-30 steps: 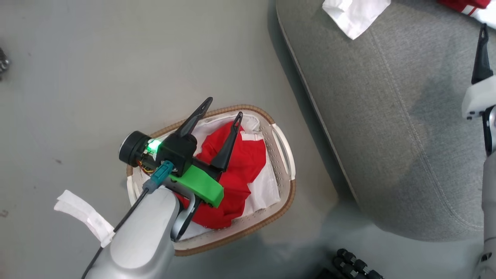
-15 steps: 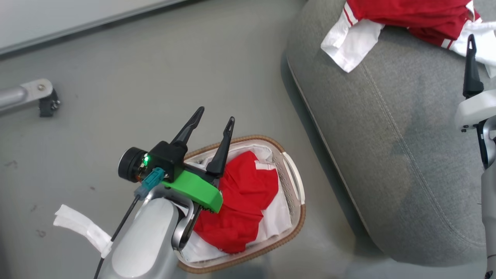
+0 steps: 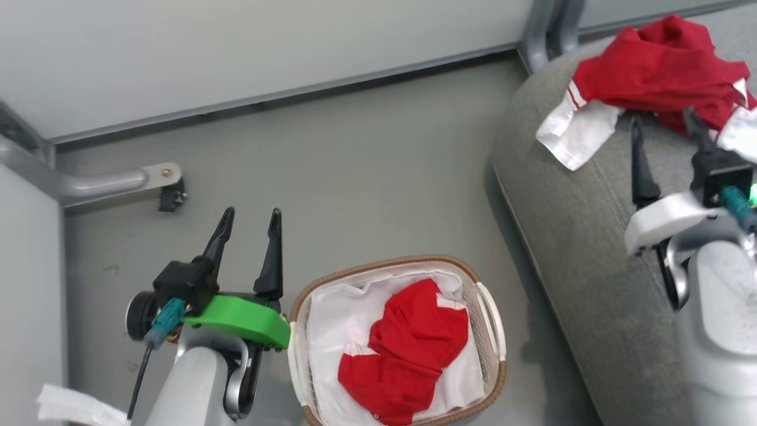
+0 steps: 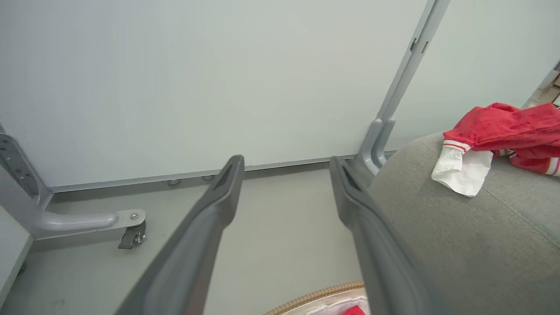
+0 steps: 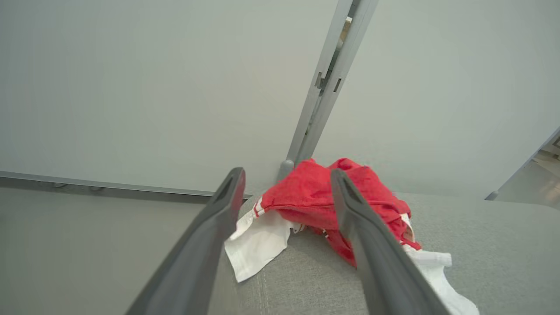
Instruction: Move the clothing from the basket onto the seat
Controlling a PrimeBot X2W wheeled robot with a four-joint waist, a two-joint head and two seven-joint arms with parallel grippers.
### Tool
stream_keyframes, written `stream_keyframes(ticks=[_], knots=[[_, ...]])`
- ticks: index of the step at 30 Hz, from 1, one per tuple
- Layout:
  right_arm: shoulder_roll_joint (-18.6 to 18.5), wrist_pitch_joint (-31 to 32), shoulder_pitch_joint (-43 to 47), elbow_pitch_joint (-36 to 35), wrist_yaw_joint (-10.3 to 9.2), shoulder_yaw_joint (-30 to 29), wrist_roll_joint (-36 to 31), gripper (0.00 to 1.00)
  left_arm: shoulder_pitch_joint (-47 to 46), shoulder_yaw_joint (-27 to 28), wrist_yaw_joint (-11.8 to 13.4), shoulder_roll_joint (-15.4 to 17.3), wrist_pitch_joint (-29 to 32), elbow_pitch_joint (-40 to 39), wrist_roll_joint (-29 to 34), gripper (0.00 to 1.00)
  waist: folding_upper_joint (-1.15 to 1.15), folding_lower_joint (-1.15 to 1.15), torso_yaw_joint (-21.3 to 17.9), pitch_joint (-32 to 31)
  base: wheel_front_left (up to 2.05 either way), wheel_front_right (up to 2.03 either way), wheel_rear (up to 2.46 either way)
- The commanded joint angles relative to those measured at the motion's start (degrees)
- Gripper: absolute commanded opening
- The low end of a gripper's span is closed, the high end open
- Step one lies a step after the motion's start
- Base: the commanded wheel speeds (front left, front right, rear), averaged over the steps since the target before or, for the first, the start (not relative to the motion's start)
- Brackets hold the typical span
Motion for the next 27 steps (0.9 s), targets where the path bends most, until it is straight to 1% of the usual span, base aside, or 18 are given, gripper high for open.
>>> stream_keyframes(ticks=[1, 5, 10, 18, 27], knots=[[0.78, -0.28, 1.83, -0.49, -0.08, 0.38, 0.76, 1.00, 1.70, 1.11, 0.44, 0.02, 0.03, -0.26, 0.47, 1.00, 0.00, 0.01, 4.28, -4.21, 0.00, 0.00, 0.00], [2.81, -0.28, 6.95, -1.42, -0.08, 1.01, 3.04, 1.00, 5.09, 3.70, 1.23, -0.21, 0.03, -0.59, 1.54, 1.00, 0.00, 0.01, 6.25, -6.24, 0.00, 0.00, 0.00], [4.00, -0.28, 13.42, -2.82, -0.08, 1.13, 6.04, 1.00, 9.94, 6.52, 1.71, -0.33, 0.03, -1.59, 0.74, 1.00, 0.00, 0.01, 8.24, -8.49, 0.00, 0.00, 0.00], [4.08, -0.29, 19.23, -3.37, -0.08, 5.80, 12.10, 1.00, 13.23, 4.76, 2.33, -0.33, 0.03, -1.80, -1.58, 1.00, 0.00, 0.01, 9.32, -10.32, 0.00, 0.00, 0.00], [4.11, -0.28, 21.49, -4.85, -0.08, 8.71, 14.86, 1.00, 12.92, 2.99, 2.51, -0.29, 0.03, -1.41, -2.12, 1.00, 0.00, 0.01, 8.92, -11.19, 0.00, 0.00, 0.00]])
